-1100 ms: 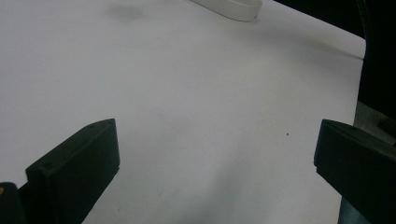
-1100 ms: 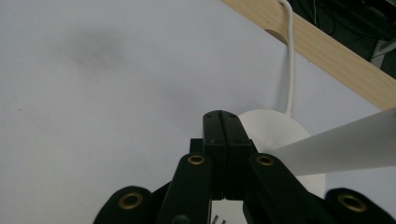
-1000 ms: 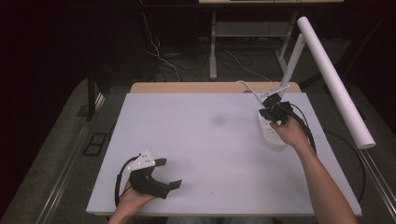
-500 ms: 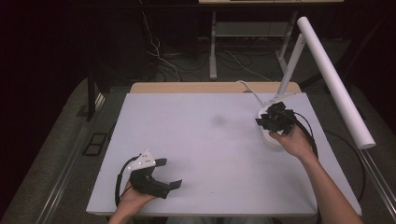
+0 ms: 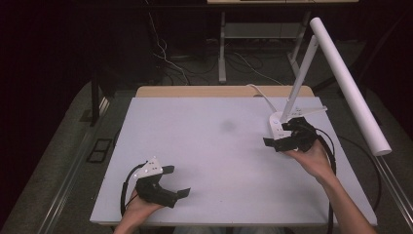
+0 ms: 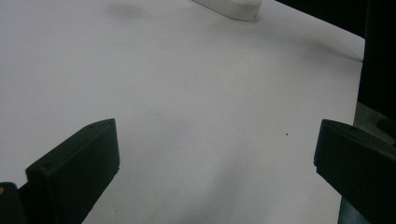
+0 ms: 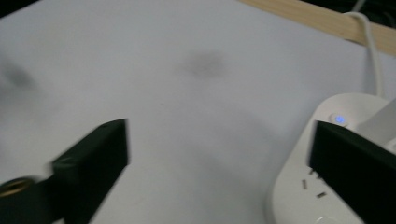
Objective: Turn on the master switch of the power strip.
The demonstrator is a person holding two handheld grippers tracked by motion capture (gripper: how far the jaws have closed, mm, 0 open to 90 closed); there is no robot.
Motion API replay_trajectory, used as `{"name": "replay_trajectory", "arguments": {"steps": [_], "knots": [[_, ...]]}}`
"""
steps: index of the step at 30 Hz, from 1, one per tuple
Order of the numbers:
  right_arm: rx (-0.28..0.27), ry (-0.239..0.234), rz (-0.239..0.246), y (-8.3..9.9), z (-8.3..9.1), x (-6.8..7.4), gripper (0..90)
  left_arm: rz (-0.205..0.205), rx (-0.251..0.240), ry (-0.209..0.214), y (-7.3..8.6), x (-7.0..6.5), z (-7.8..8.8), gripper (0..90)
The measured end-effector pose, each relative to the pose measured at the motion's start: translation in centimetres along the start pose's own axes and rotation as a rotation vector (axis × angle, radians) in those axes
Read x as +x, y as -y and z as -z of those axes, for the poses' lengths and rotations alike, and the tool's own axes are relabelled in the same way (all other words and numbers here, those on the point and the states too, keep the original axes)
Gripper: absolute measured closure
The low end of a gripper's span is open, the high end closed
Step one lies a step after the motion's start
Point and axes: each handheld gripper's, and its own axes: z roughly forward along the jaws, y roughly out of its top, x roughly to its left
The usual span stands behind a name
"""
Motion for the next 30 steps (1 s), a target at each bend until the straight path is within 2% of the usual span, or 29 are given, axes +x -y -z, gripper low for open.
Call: {"name": "replay_trajectory", "arguments": {"steps": [1, 17, 30], "knots": [[-0.004, -0.012, -0.001, 0.2, 0.2, 0.1, 0.2, 0.0, 0.0, 0.0, 0.0, 0.0, 0.0, 0.0], [-0.048, -0.037, -0.013, 3.4, 2.4, 1.4, 0.2, 0.006, -0.003, -0.005, 0.0, 0.0, 0.1, 0.0], [-0.103, -0.06, -0.088, 8.3, 3.1, 1.9, 0.2, 0.003, 0.0, -0.008, 0.1, 0.1, 0.1, 0.0]]}}
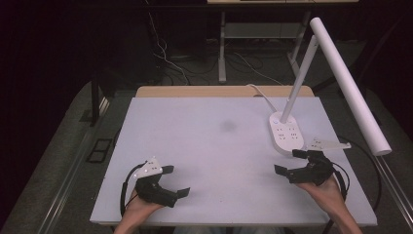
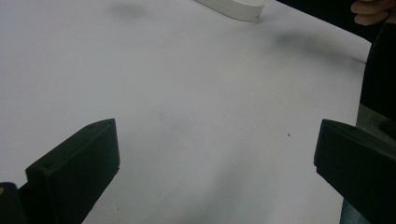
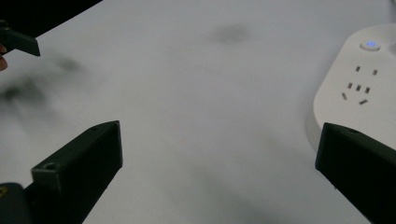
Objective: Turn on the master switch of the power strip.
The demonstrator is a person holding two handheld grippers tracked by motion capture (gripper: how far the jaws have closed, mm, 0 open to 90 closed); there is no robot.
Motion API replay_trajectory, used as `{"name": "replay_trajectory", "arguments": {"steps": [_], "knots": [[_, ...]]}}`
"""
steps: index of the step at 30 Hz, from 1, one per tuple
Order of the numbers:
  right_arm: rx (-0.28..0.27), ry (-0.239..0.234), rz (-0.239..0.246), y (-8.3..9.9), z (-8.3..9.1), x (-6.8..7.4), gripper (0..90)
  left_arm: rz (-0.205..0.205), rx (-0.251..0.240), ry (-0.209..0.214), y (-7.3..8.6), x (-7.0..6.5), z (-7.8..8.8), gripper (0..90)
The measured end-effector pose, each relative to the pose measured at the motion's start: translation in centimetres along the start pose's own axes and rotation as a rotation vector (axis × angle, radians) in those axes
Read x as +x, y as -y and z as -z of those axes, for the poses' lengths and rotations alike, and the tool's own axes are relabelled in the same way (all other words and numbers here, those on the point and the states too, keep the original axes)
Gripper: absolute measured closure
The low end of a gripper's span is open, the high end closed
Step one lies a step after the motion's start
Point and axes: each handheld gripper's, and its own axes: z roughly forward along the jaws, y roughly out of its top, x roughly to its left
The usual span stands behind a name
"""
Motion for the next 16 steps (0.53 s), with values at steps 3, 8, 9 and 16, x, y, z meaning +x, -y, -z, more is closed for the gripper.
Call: {"name": "replay_trajectory", "arguments": {"steps": [3, 8, 9, 16], "knots": [[-0.006, -0.002, -0.009, 0.9, 0.2, 0.0, 0.2, 0.004, -0.003, -0.001, 0.0, 0.0, 0.0, 0.0], [-0.005, -0.002, -0.023, 2.2, 0.3, 0.3, 0.2, 0.002, -0.002, -0.002, 0.0, 0.0, 0.0, 0.0], [-0.004, -0.001, -0.024, 2.4, 0.3, 0.4, 0.3, 0.003, -0.002, -0.002, 0.0, 0.0, 0.0, 0.0], [-0.013, 0.009, -0.019, 3.5, 0.7, 0.7, 0.3, 0.003, 0.004, -0.001, 0.0, 0.0, 0.0, 0.0]]}}
